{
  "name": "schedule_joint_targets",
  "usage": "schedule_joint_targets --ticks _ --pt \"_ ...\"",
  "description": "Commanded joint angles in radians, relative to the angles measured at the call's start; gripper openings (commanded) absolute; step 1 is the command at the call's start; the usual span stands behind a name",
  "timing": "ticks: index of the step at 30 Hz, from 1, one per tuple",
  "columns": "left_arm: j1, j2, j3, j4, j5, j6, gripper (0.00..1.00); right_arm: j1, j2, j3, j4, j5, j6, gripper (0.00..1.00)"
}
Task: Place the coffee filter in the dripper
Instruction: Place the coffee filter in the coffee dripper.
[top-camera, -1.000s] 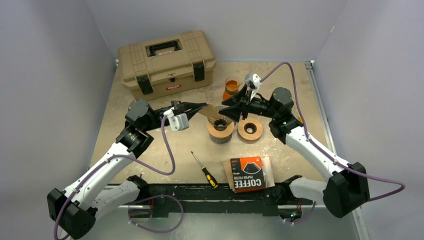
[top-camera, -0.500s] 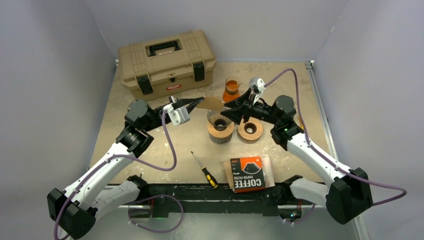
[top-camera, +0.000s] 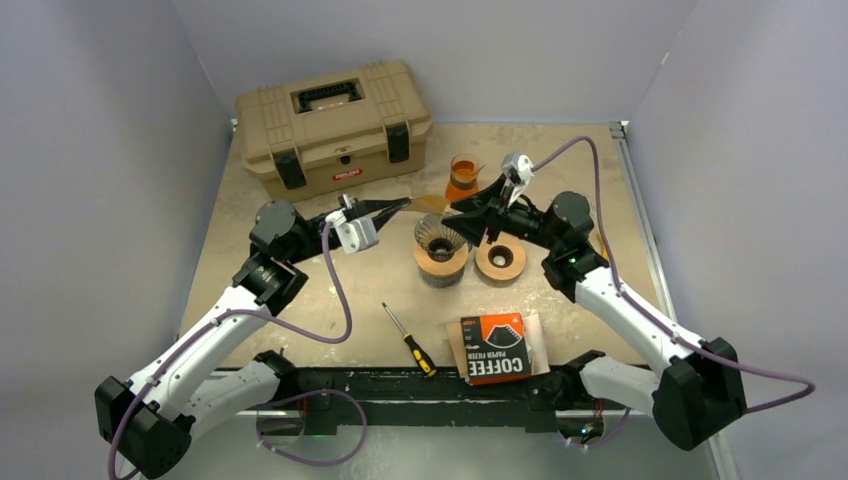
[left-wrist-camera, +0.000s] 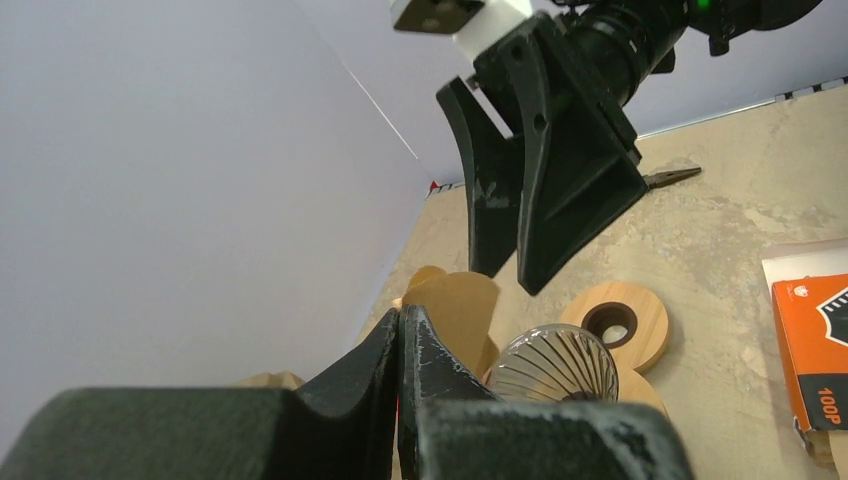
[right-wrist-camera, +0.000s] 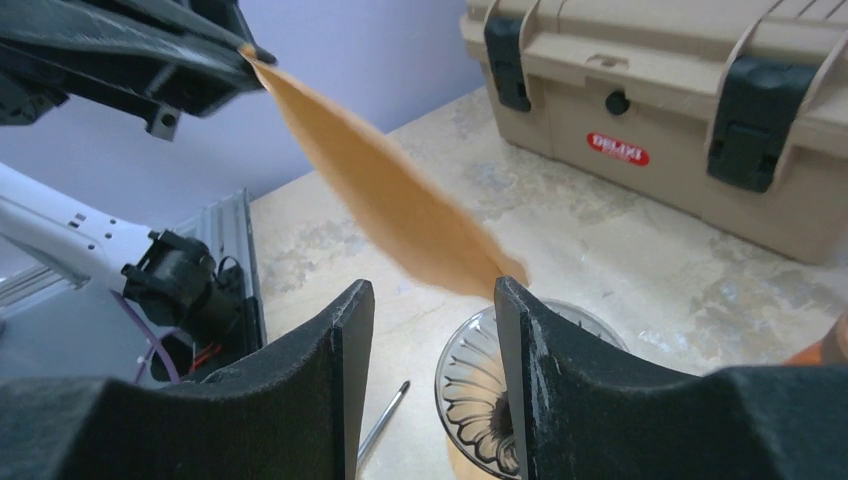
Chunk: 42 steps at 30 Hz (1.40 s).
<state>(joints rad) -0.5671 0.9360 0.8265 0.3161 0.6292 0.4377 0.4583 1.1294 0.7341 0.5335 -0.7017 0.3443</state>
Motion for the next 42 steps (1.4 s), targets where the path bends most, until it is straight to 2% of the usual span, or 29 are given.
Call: schedule_joint_targets --ticks 1,8,16,22,27,35,42 --pt "0.005 -0.021 0.0 0.006 0.027 0.018 0.0 0.006 -0.078 -0.002 -0.001 0.075 -0.023 0.51" --pt "0.004 -0.031 -0.004 0.008 0.04 0.02 0.0 0.005 -0.123 -0.014 -0.016 0.204 -0.036 0.51" --pt "0.004 -0.028 -0.004 0.019 0.041 0.007 0.0 0.006 -0.055 -0.007 0.033 0.049 -0.032 0.53" --pt "0.004 -0.032 -0.005 0.018 0.035 0.007 0.0 0.006 -0.092 -0.046 0.071 0.065 -0.033 0.67" --pt "0.004 -0.034 -0.007 0.022 0.056 0.006 0.0 0.006 -0.056 -0.034 0.077 0.052 -0.021 0.67" --pt "0.004 -0.024 -0.011 0.042 0.081 -0.012 0.0 0.009 0.004 -0.015 0.107 0.004 -0.003 0.65" --pt "0.004 -0.004 -0.013 0.082 0.098 -0.052 0.0 0.026 0.013 -0.005 0.165 -0.091 0.007 0.49"
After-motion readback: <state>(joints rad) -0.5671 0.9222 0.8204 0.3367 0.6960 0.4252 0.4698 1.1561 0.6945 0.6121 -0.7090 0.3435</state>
